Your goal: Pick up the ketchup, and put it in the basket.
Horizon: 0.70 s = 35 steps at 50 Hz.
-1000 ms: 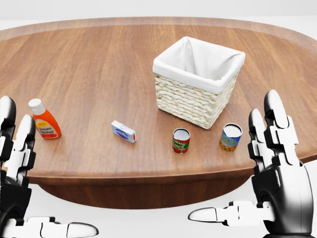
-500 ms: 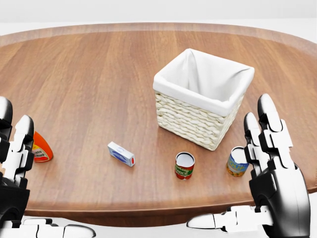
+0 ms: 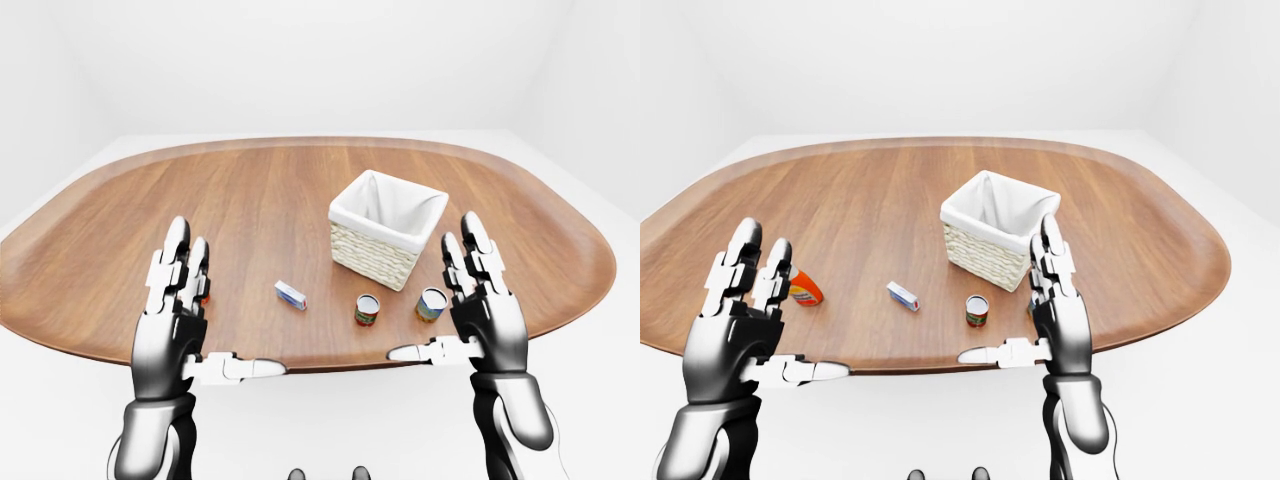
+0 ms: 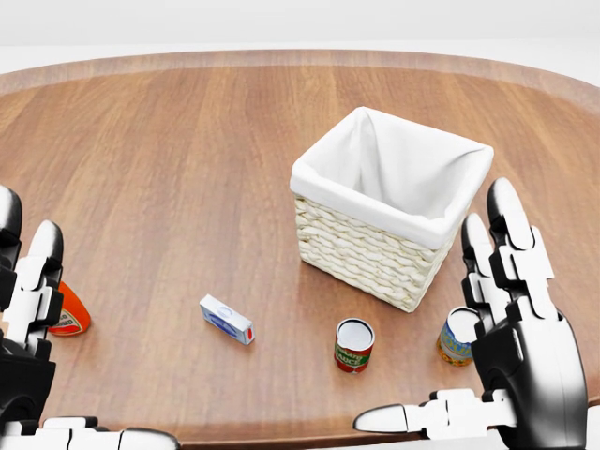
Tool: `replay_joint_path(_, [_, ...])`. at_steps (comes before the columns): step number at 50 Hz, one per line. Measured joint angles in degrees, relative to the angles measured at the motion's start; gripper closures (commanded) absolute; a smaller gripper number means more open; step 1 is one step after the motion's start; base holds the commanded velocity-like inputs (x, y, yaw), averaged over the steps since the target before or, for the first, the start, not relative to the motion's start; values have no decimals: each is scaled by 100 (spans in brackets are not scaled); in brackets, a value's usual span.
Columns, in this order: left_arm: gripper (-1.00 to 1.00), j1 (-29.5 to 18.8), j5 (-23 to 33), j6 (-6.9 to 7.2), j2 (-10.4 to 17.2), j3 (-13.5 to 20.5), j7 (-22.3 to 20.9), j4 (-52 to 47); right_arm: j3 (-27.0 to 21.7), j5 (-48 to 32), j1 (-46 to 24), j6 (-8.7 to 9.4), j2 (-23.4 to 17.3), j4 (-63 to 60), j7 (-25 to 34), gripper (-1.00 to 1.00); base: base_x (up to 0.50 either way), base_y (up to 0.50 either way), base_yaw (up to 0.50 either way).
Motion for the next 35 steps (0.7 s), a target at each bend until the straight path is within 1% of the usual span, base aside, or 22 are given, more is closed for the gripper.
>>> replay_joint_path(4, [-100, 9, 0, 0, 2, -3, -4, 2, 12, -3, 23, 0, -7, -23, 21, -100, 0, 0, 0])
replay_joint_path(7, [-100, 14, 3, 0, 1, -13, -9, 0, 8, 0, 42, 0, -13, -43, 38, -100, 5, 22, 0])
replay_joint_path(21, [-100, 11, 10, 0, 9, -11, -29, 21, 72, -82, 111, 0, -25, -74, 88, -100, 20, 47, 0])
replay_joint_path(35, [-100, -42, 123, 0, 33, -53, 16, 42, 126, -195, 32, 0, -12, 8, -23, -100, 0, 0, 0])
